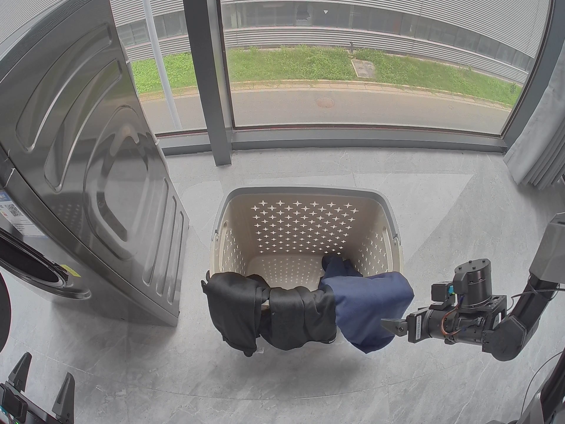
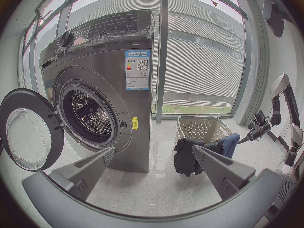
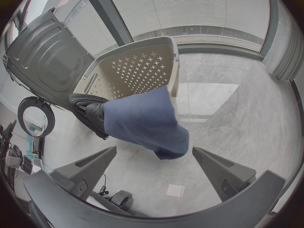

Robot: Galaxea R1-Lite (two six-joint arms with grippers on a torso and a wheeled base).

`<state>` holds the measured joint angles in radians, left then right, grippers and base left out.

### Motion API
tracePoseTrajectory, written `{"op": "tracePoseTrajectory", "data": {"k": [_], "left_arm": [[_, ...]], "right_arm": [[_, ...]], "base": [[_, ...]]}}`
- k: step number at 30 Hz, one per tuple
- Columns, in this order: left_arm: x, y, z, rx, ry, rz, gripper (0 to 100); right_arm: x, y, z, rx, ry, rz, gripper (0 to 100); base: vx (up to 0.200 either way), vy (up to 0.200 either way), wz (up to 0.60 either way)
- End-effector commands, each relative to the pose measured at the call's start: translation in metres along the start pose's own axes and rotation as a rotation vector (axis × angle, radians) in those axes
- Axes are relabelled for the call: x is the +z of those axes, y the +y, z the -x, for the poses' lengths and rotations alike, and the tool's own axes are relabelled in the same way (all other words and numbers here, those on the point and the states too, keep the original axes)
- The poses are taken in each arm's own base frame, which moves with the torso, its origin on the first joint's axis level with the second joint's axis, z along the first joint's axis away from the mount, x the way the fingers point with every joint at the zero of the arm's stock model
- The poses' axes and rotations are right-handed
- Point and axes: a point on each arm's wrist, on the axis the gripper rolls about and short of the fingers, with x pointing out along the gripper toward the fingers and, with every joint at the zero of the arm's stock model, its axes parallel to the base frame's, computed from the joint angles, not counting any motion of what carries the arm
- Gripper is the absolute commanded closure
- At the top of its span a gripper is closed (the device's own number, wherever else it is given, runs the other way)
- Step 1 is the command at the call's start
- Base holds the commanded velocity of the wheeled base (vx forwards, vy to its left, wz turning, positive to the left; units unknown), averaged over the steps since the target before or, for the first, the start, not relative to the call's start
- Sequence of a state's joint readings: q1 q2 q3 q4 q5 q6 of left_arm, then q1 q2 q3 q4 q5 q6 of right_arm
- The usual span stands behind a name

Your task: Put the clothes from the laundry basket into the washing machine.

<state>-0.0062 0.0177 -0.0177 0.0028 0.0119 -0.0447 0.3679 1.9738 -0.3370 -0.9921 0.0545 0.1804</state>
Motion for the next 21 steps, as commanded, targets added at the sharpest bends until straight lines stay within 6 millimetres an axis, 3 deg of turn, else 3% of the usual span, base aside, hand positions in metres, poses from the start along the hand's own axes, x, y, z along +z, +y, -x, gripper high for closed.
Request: {"op": "tracePoseTrajectory", "data": {"k": [1, 7, 21], "left_arm": [[-0.004, 0.000, -0.001, 0.001, 0.008, 0.001, 0], [-0.004, 0.000, 0.000, 0.001, 0.006, 0.003, 0], [-0.004, 0.000, 0.000, 0.001, 0.006, 0.003, 0]], "right_arm": [[-0.001, 0.005, -0.022, 0.016, 0.013, 0.009, 0], [0.004, 0.010, -0.040, 0.033, -0.013, 0.020, 0], [0.021, 0.012, -0.058, 0.041, -0.073, 0.018, 0]], "base": [[0.000, 0.000, 0.00], [0.000, 0.000, 0.00], [0.000, 0.000, 0.00]]}}
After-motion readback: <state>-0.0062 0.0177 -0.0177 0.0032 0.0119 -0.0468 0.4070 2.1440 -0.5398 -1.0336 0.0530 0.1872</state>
